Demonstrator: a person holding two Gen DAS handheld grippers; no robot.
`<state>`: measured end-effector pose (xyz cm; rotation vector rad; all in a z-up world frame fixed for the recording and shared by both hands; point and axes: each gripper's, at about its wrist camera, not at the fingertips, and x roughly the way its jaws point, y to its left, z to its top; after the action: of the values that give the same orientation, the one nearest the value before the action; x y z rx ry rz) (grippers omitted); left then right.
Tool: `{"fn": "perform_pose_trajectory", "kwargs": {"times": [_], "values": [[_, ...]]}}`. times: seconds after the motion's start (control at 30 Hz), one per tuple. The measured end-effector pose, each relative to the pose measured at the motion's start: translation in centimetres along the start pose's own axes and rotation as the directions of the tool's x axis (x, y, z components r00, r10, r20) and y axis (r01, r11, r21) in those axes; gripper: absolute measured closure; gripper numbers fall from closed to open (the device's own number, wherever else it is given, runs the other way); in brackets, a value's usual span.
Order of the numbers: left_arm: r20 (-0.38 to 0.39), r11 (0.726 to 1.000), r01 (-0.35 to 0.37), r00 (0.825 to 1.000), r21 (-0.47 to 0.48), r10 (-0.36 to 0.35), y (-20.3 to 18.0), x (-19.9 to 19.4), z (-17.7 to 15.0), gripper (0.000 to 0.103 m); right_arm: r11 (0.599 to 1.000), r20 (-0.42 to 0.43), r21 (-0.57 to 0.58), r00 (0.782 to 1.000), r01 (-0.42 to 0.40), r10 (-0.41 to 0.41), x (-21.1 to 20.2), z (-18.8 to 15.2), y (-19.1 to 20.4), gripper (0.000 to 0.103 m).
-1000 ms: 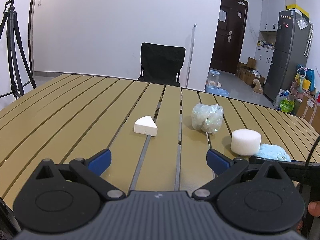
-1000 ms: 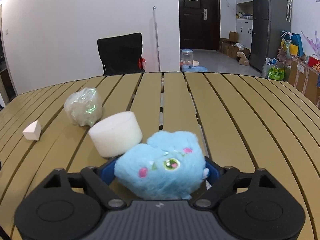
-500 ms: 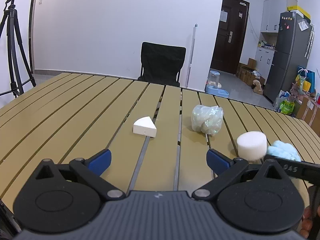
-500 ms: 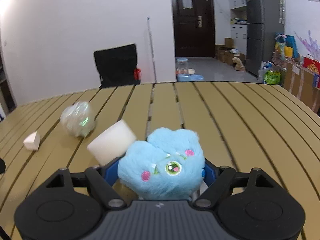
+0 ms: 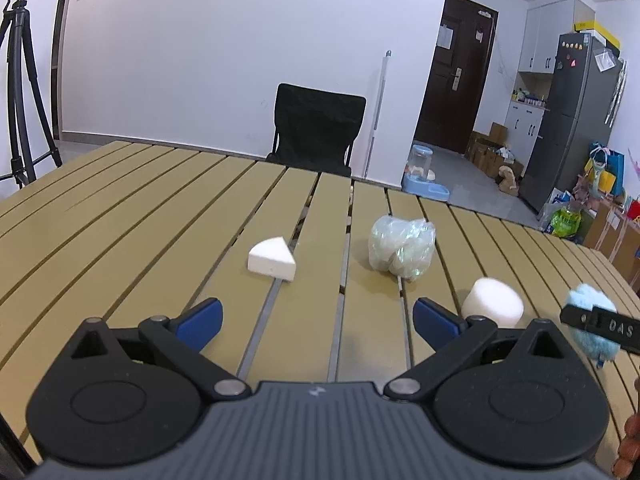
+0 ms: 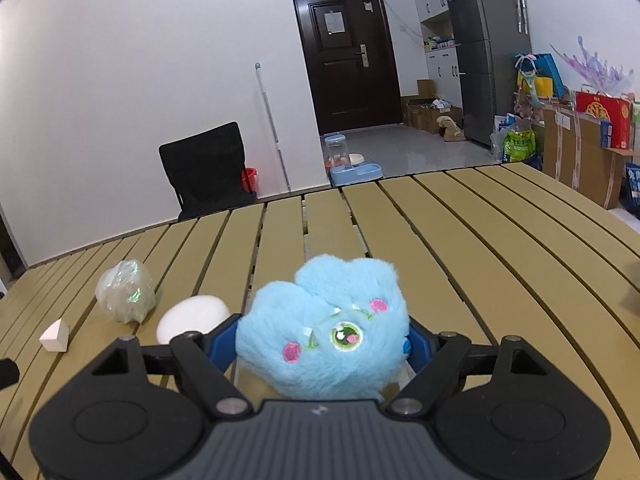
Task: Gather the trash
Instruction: 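Lower the left gripper onto the white foam wedge and close it while the right holds the plush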
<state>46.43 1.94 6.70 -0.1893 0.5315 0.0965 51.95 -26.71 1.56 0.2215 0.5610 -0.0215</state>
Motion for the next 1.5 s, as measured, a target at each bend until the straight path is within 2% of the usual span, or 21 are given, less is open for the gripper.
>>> {"fn": "perform_pose_trajectory", "kwargs": {"times": [0.23, 0.47, 0.73, 0.83, 0.9, 0.97, 1.07, 1.27, 1.37, 1.5], "values": [[-0.008, 0.997, -0.017, 1.000, 0.080, 0.018, -0.8, 1.4, 2.5, 0.000, 0.999, 0.020, 0.036, 1.000, 0.013, -0.014, -0.3, 0.4, -1.7, 0.023], [-0.046, 0.983, -0.120, 0.991, 0.137, 0.127, -1.2, 5.0, 4.0, 0.000, 0.997, 0.026, 0.068, 0.999, 0.024, -0.026, -0.1, 0.4, -2.7, 0.023], [-0.111, 0.967, -0.208, 0.968, 0.150, 0.226, -0.4, 10.3, 4.5, 0.002, 0.995, 0.031, 0.091, 0.999, 0.026, -0.029, 0.4, 0.5, -3.2, 0.023], [-0.150, 0.965, -0.227, 0.958, 0.132, 0.246, 0.3, 11.5, 4.3, 0.026, 0.996, 0.031, 0.089, 0.999, 0.022, -0.025, 0.6, 0.3, -3.1, 0.023], [-0.174, 0.970, -0.216, 0.957, 0.109, 0.232, 0.9, 12.0, 4.3, 0.051, 0.996, 0.031, 0.089, 0.999, 0.022, -0.024, 0.7, 0.1, -3.0, 0.023], [-0.192, 0.976, -0.193, 0.959, 0.096, 0.208, 1.3, 12.3, 4.3, 0.066, 0.996, 0.031, 0.089, 0.999, 0.018, -0.021, 0.6, 0.1, -3.1, 0.023], [-0.175, 0.976, -0.191, 0.963, 0.102, 0.206, 1.4, 12.1, 4.2, 0.070, 0.996, 0.031, 0.085, 0.999, 0.015, -0.017, 0.7, 0.1, -3.0, 0.023], [-0.146, 0.979, -0.178, 0.971, 0.094, 0.190, 1.7, 10.7, 4.2, 0.070, 0.998, 0.030, 0.060, 1.000, 0.001, -0.003, 0.3, -0.1, -2.5, 0.023], [-0.126, 0.978, -0.181, 0.973, 0.103, 0.193, 1.4, 9.7, 4.3, 0.070, 0.999, 0.030, 0.041, 1.000, -0.009, 0.008, -0.1, -0.2, -2.1, 0.023], [-0.091, 0.983, -0.149, 0.983, 0.105, 0.159, 0.7, 7.3, 4.4, 0.070, 0.999, 0.029, 0.017, 0.999, -0.028, 0.028, -0.8, -0.3, -1.4, 0.023]]}}
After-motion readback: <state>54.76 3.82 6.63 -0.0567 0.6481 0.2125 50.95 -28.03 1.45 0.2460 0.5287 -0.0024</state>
